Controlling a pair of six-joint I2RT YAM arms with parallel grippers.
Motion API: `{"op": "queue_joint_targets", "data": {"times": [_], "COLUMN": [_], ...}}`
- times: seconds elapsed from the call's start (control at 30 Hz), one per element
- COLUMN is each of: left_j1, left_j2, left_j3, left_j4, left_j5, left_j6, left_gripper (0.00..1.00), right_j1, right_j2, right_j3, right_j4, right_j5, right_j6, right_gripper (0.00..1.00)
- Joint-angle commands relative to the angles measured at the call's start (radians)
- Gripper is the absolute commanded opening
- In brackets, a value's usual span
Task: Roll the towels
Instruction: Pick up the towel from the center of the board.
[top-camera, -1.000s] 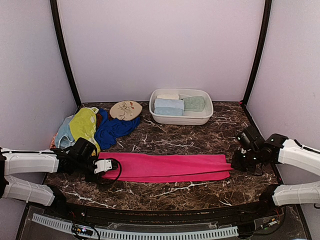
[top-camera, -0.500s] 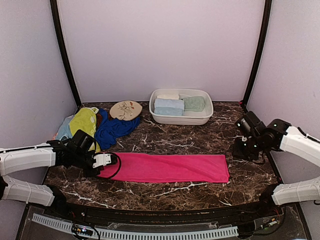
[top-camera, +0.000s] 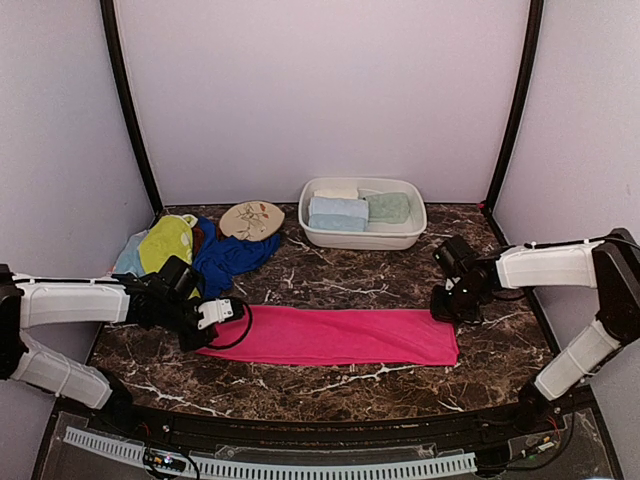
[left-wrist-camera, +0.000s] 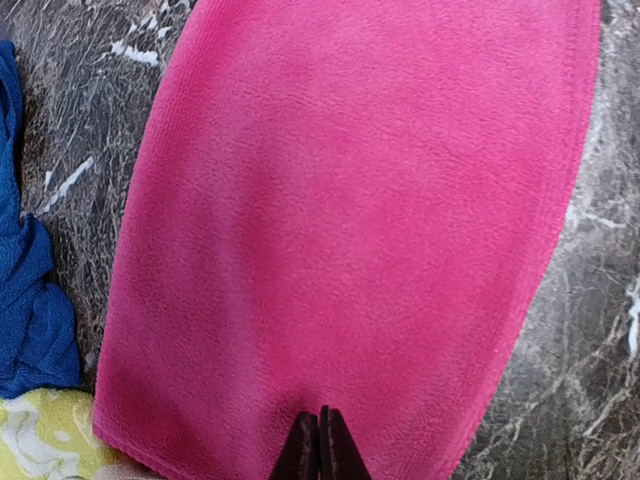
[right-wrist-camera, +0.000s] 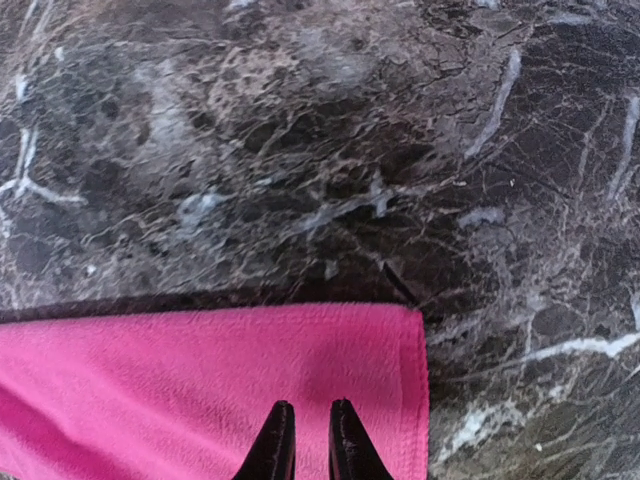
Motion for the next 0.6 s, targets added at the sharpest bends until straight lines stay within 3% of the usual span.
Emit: {"op": "queue_joint_targets", "data": {"times": [0.0, 0.17, 0.4, 0.47, 0.57], "left_j1": [0.002, 0.003, 0.003, 0.003, 0.002], "left_j2": [0.022, -0.061, -0.189, -0.176, -0.163], "left_j3": [-0.05, -0.162, -0.217, -0.166, -0.066], "left_j4": [0.084, 0.072, -0.016, -0.058, -0.11], "left_j5": [-0.079, -0.131, -0.066, -0.034, 0.029], "left_j6": [-0.007, 0.097, 0.15, 0.117, 0.054], "left_gripper": [0.02, 0.01, 0.04, 0.11, 0.29], "right_j1": [-0.057, -0.122, -0.14, -0.14, -0.14], "right_j2": [0.058, 0.116, 0.184, 0.162, 0.088], "right_j3": [-0.035, -0.071, -0.037, -0.022, -0.009], "right_j4": [0.154, 0.2, 0.191, 0.161, 0.096], "right_j5": [-0.033, -0.021, 0.004, 0.011, 0.039], "right_j6": [-0.016, -0.031, -0.042, -0.049, -0.056], "right_gripper": [0.1, 0.08, 0.06, 0.06, 0.14]}}
